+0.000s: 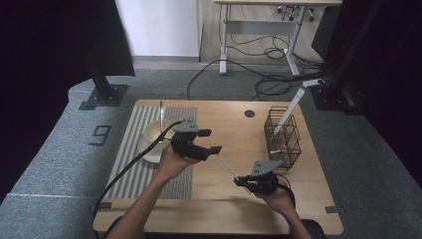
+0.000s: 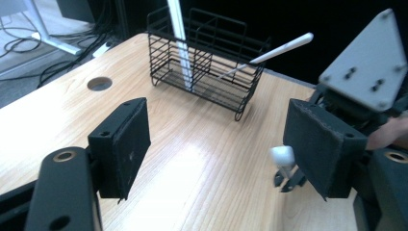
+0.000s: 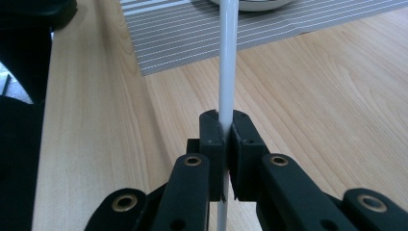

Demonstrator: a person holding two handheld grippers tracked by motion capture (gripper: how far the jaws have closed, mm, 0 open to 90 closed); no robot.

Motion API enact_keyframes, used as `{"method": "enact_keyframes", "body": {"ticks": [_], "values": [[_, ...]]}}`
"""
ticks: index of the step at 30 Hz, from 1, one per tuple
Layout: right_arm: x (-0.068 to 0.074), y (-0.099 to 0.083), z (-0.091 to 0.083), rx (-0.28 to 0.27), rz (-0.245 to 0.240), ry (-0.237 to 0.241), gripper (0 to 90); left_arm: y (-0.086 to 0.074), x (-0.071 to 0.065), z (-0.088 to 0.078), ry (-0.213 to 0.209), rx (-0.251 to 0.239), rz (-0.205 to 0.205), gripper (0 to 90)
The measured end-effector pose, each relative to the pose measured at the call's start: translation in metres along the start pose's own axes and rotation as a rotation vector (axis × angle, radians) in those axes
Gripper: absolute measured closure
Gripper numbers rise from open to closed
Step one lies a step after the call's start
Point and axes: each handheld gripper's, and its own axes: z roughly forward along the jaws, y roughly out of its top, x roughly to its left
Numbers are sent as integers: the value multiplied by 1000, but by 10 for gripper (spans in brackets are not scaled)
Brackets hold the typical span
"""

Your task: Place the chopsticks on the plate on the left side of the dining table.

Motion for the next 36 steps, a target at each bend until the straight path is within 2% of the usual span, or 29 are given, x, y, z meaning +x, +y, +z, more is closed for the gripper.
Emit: {"method": "enact_keyframes", "body": {"ticks": [3, 6, 15, 18, 25, 36], "values": [[1, 1, -2, 6, -2, 2, 853, -5, 3, 1, 8, 0, -11, 241], [0, 0, -6, 2, 0, -5, 853, -10, 5, 2, 34, 14, -1, 241], [-1, -1, -22, -6, 1, -23, 853, -31, 13, 8, 61, 53, -14, 241], [-1, -1, -24, -1, -2, -25, 852, -37, 13, 10, 74, 76, -1, 241], [0, -1, -27, -1, -4, -16, 851, -50, 16, 12, 81, 91, -8, 242], [2, 3, -27, -5, -15, 8, 850, -66, 20, 14, 67, 96, -40, 247]]}}
